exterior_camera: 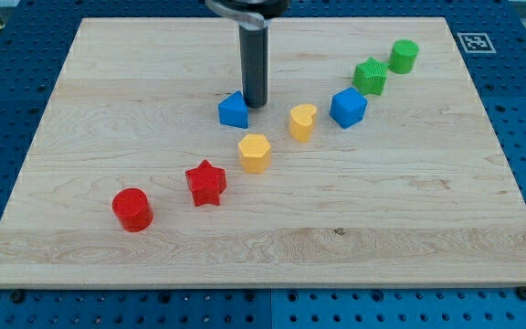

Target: Place the green circle vertically above the green star

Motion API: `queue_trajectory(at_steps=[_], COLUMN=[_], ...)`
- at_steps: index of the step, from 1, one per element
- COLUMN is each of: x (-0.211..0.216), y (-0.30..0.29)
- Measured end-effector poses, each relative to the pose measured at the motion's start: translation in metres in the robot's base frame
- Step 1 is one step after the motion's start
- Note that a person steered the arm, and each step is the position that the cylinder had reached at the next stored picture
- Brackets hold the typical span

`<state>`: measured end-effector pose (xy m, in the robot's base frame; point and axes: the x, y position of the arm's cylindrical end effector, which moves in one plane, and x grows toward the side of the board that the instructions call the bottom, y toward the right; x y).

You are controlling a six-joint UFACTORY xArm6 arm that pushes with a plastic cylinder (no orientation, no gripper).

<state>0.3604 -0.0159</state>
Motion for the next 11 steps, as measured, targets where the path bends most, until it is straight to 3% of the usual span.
queue_trajectory(at_steps=[2, 3, 5, 6, 7, 9, 11], x=[-0.109, -0.142, -0.131, -0.083, -0.067, -0.067, -0.067], y=[0.025, 0.106, 0.284, 0.267, 0.261, 0.245, 0.190])
